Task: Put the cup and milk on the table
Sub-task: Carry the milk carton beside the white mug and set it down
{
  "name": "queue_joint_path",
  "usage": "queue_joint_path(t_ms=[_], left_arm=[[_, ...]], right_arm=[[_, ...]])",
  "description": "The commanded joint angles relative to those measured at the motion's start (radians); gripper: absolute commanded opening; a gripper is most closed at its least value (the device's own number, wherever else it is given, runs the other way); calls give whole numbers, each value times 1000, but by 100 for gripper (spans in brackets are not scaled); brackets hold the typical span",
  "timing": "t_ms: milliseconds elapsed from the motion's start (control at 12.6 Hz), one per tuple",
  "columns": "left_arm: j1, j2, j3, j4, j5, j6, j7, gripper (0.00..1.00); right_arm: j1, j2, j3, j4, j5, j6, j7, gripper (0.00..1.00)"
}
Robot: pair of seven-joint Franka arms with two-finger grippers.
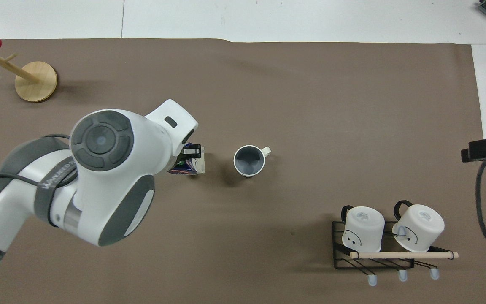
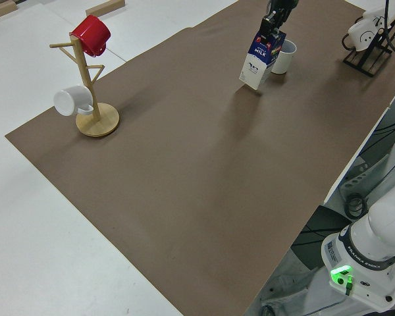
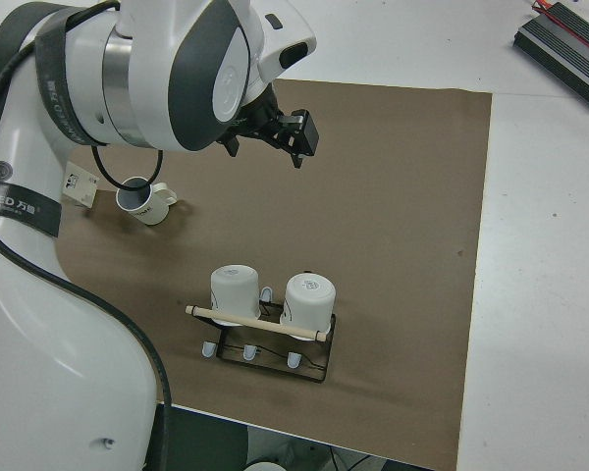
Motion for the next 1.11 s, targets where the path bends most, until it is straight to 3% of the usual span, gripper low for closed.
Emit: queue_joint_path(t_ms=[0,238,554,634,713,792,1030], left_arm=[[-43,63,15,44,12,26,-64,49],[-57,71,15,43,11,29,-66,50],[-71,80,15,27,9,44,-64,60],[-70,80,15,24,9,43,-63,66],[-68,79,15,20,9,40,-58,90],[-63,79,15,19,9,40,-50,100],[-62,79,17,23,9,35,-49,100]], right_arm=[[-24,-1,13,4,-4,9,-10,100],[-10,5,13,5,-9,9,-9,100],[2,-26,12,-30,-11,29,2,100],[2,-26,12,-33,-11,29,5,100],[2,-26,12,-33,-11,30,7,100],[2,-26,12,-33,-11,38,7,100],[2,-26,12,-36,-11,41,8,100]])
